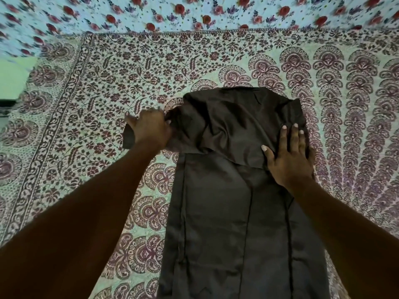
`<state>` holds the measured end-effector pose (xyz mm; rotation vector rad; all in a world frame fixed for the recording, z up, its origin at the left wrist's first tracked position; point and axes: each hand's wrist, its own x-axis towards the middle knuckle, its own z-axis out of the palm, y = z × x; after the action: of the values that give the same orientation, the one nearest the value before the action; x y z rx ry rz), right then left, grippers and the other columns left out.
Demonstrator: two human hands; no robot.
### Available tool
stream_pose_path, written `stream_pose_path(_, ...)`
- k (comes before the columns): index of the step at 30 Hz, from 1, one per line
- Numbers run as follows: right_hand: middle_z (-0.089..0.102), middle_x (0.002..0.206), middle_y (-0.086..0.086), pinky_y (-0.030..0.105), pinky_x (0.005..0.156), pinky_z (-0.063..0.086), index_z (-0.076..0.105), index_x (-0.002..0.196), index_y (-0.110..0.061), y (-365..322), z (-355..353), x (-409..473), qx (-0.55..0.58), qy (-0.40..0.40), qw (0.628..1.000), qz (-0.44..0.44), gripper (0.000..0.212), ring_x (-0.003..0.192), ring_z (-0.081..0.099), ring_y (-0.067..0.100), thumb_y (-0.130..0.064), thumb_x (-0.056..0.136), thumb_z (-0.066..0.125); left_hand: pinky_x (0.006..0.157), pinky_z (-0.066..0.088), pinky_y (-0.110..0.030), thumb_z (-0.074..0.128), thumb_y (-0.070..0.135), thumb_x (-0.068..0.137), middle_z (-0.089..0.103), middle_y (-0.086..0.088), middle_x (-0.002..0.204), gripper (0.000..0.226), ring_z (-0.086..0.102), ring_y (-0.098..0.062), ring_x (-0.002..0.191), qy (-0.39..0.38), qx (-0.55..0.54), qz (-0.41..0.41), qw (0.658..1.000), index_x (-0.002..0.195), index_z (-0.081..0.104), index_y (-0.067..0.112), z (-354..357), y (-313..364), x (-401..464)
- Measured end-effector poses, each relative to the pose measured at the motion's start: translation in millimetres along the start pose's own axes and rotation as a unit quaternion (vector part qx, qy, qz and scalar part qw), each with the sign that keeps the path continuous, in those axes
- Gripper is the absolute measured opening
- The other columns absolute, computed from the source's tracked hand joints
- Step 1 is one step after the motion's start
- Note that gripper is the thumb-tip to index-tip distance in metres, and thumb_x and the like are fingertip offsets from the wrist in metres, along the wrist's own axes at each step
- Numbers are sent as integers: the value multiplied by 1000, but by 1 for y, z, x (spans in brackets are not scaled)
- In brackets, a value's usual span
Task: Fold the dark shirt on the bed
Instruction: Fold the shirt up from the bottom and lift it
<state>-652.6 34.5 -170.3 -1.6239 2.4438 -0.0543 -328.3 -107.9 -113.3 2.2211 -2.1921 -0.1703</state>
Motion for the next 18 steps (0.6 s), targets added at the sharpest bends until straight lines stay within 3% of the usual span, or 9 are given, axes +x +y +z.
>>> stream_pose_path(3, -4, 169, 10, 56, 121, 12, 3, 161, -19, -2, -8, 7, -7, -49, 999, 1, 85, 156, 0, 29, -70, 97, 25, 94, 51, -40, 64, 32, 90, 69, -4, 86, 20, 66, -20, 82, 39, -219, 49, 974, 94, 66, 13, -29, 29, -22)
stream_pose_path(5, 5, 168, 15, 51, 122, 14, 17, 160, -17, -3, -22, 16, 39, -94, 995, -5, 84, 155, 7, 33, -69, 97, 36, 80, 52, -23, 73, 18, 89, 68, 2, 90, 15, 63, -5, 79, -56, -397, 93, 912, 102, 69, 11, -50, 58, -47)
stream_pose_path(7, 40, 151, 27, 44, 110, 37, 52, 141, -8, -5, -46, 18, 151, -58, 987, -19, 69, 140, 40, 41, -60, 98, 45, 79, 48, -20, 72, 7, 89, 69, 2, 94, 16, 63, -2, 83, -160, -473, 154, 852, 104, 71, 10, -63, 89, -75)
stream_pose_path(8, 59, 130, 30, 39, 93, 46, 65, 124, -3, -3, -56, 16, 227, -26, 973, 4, 60, 121, 57, 41, -55, 99, 48, 77, 47, -17, 70, 3, 90, 69, 1, 92, 14, 63, -1, 82, -199, -490, 186, 828, 102, 71, 9, -67, 104, -90)
stream_pose_path(9, 70, 105, 26, 35, 76, 46, 72, 106, -1, -3, -71, 13, 321, -9, 946, 45, 55, 100, 67, 37, -52, 100, 51, 75, 46, -17, 69, 2, 91, 69, 0, 90, 11, 61, 0, 81, -230, -501, 213, 806, 100, 72, 8, -68, 118, -106)
stream_pose_path(11, 73, 69, 12, 32, 63, 48, 73, 85, -3, -2, -97, 7, 520, -83, 836, 154, 65, 70, 69, 27, -61, 98, 47, 78, 47, -19, 68, 5, 92, 71, 0, 93, 12, 61, 0, 85, -271, -498, 259, 782, 103, 73, 4, -64, 144, -135)
stream_pose_path(14, 76, 101, 17, 41, 83, 60, 74, 105, -6, 10, -132, -7, 633, -283, 700, 171, 78, 90, 74, 30, -75, 91, 41, 89, 51, -24, 66, 11, 94, 75, -5, 108, 21, 65, -3, 99, -308, -464, 334, 760, 113, 72, 5, -51, 178, -181)
stream_pose_path(16, 77, 108, 9, 31, 82, 61, 74, 108, -13, 22, -148, -24, 621, -343, 696, 112, 52, 92, 76, 20, -57, 98, 47, 88, 54, -31, 63, 12, 96, 74, -8, 104, 17, 68, -14, 98, -323, -434, 375, 753, 109, 71, 5, -41, 196, -209)
stream_pose_path(18, 78, 105, 6, 29, 78, 60, 75, 104, -11, 35, -150, -40, 571, -378, 727, 56, 23, 91, 76, 19, -30, 93, 67, 77, 51, -35, 59, 13, 98, 68, -3, 90, 13, 65, -20, 86, -345, -387, 415, 747, 104, 67, 5, -37, 209, -231)
